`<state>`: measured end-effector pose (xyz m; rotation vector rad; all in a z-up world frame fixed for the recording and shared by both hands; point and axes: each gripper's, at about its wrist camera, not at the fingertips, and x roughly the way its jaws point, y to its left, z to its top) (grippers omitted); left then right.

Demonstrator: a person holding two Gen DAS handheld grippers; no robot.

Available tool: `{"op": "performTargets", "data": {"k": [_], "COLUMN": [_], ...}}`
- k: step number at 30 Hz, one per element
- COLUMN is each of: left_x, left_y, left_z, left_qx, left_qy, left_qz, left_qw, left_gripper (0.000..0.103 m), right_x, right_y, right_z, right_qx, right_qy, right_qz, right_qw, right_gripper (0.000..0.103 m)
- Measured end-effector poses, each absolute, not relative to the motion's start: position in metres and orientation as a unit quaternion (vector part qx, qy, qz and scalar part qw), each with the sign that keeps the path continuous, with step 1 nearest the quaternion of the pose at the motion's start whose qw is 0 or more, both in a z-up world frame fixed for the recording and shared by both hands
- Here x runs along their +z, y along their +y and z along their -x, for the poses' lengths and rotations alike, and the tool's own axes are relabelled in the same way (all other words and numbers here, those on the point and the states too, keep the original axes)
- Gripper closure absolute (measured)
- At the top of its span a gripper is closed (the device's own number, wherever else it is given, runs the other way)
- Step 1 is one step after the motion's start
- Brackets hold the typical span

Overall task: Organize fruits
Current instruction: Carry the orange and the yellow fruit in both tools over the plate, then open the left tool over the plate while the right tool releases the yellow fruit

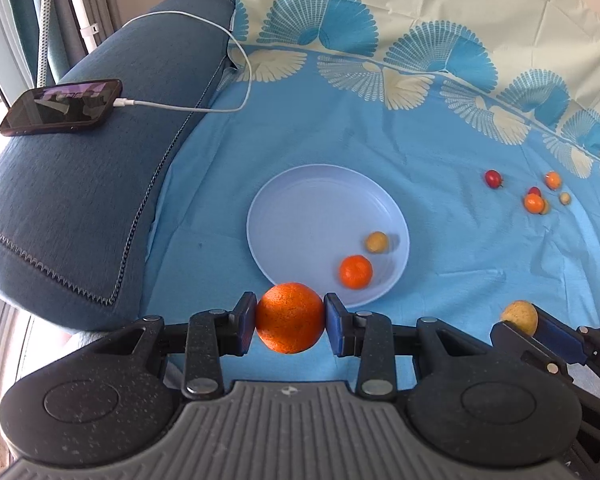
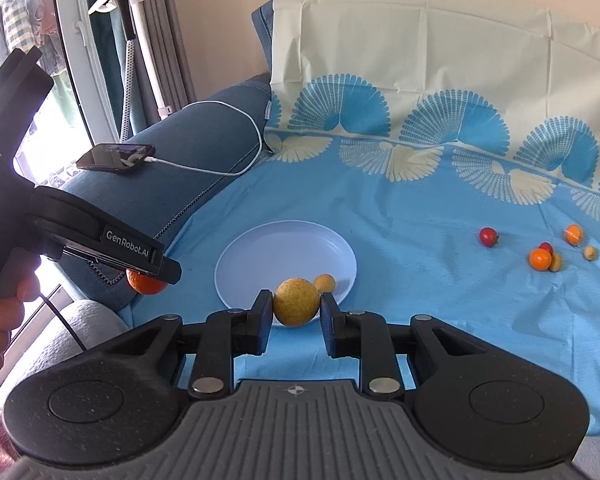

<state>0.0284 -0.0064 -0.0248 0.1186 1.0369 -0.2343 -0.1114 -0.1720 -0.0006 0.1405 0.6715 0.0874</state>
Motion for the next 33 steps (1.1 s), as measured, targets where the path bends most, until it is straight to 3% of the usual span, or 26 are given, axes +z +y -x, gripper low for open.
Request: {"op": "performTargets", "data": {"k": [16, 29, 31, 32, 33], "left_x": [-0.093, -0.133, -0.132, -0.129, -0.124], "left_y": [-0.039, -0.043, -0.041, -0.039, -0.036], "left_z": [-0.126, -0.159, -0.161, -0.160, -0.158], "left_qx": [-0.093, -0.081, -0.085, -0.083, -0.079], "left_qy": [0.530, 0.549, 0.549, 0.544, 0.535], "left_qz": [-0.076, -0.097, -0.093, -0.090, -0.087], "left_qw": [0.840, 0.826, 0.827, 0.830, 0.837], "left_gripper": [0.063, 0.062, 0.047, 0.023, 0.005], "right_x": [-0.063, -0.104, -0.106, -0.106, -0.106], "right_y": [-0.167, -0.158, -0.156, -0.156, -0.156], "right_z": [0.001, -0.049, -0.051, -0.051, -0.051], "right_qx": [0.053, 0.066, 0.069, 0.071, 0.072], "right_qy": [0.376, 0.416, 0.417, 0.415, 0.413], "right_qz": [-0.039, -0.019, -0.019, -0.020, -0.021], "right_qw": [0.924, 0.907, 0.906, 0.907, 0.908], "right_gripper": [0.076, 0.076, 0.076, 0.075, 0.062]}}
